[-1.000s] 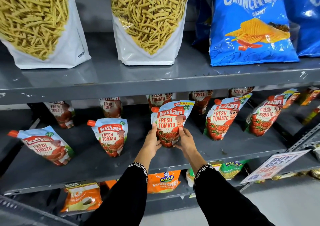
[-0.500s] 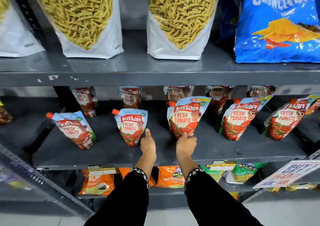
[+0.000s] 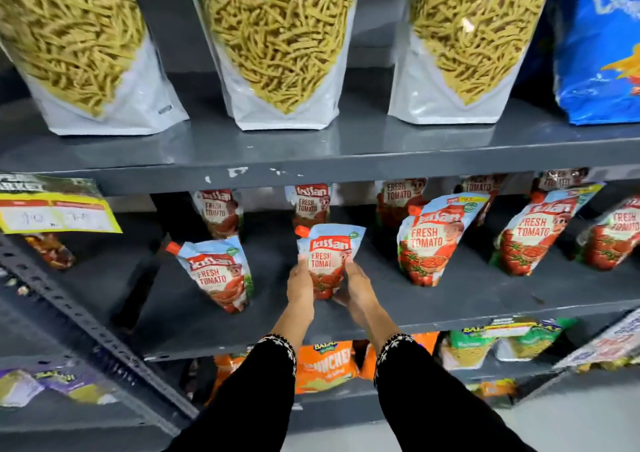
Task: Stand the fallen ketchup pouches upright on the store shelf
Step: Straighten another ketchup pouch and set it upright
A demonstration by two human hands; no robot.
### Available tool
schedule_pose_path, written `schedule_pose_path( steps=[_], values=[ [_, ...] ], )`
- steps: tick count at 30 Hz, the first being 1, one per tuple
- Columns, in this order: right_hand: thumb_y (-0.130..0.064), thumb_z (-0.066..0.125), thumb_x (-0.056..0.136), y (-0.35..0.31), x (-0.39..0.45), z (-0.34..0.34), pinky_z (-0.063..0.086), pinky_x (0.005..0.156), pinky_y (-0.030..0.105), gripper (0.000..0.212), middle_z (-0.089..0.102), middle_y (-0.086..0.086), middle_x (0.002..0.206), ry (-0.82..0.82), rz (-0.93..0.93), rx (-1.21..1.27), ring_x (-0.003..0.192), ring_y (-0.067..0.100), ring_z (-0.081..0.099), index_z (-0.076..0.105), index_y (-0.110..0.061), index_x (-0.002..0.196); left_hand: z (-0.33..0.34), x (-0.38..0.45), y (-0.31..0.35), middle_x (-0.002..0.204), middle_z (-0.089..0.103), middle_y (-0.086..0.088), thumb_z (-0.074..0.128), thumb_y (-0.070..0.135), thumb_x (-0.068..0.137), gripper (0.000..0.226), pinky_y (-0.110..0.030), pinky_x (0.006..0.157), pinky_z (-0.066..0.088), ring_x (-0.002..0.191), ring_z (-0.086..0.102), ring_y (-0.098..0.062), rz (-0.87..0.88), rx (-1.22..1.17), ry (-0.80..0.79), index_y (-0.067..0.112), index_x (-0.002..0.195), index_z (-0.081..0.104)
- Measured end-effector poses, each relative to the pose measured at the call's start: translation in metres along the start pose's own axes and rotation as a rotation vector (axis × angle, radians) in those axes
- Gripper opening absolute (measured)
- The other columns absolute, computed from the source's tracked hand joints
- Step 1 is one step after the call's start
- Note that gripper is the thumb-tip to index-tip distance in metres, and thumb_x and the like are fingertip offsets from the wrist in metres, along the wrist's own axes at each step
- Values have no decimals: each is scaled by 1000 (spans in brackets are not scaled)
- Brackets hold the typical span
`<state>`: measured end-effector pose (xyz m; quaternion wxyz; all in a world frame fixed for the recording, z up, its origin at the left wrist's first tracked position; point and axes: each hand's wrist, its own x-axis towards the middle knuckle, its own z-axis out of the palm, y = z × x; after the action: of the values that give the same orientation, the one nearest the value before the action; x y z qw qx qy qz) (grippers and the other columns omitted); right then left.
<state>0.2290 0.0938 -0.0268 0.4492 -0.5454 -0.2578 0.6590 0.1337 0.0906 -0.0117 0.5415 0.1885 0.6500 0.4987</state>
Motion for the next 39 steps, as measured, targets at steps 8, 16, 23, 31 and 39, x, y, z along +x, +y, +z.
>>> schedule_pose_path(
  steps=[8,16,23,31,39],
  values=[
    [-40,38,97,0,0,15,57,77,43,32,68,3,97,37,-62,9,91,23,66,56,-19,112,-15,5,6,127,60,-17,41,44,95,48,-42,97,50,111,60,-31,8,28,-96,8,125,50],
    [-44,39,96,3,3,21,57,82,45,44,64,11,118,105,-42,25,102,27,64,55,-13,123,-26,10,3,133,57,-14,41,50,93,56,-43,105,44,119,55,-30,-14,80,-139,9,130,48],
    [-46,44,92,29,-13,42,48,98,44,53,60,20,122,495,-36,-221,112,37,57,53,-1,117,-65,3,-4,132,56,-22,39,49,94,61,-42,100,41,120,52,-38,-64,86,152,0,128,52],
    [-21,52,94,58,-28,125,49,60,28,14,55,11,102,74,-9,-283,86,25,57,60,-13,102,-130,5,7,126,57,-33,56,37,90,60,-45,93,46,115,56,-42,-3,-150,533,-15,120,49],
    [-7,50,94,61,-36,159,49,64,28,28,66,23,116,-84,-43,-394,83,22,56,57,-5,121,-164,23,25,139,51,-14,43,45,94,58,-46,106,43,124,52,-32,21,-170,230,13,142,39]
  ],
)
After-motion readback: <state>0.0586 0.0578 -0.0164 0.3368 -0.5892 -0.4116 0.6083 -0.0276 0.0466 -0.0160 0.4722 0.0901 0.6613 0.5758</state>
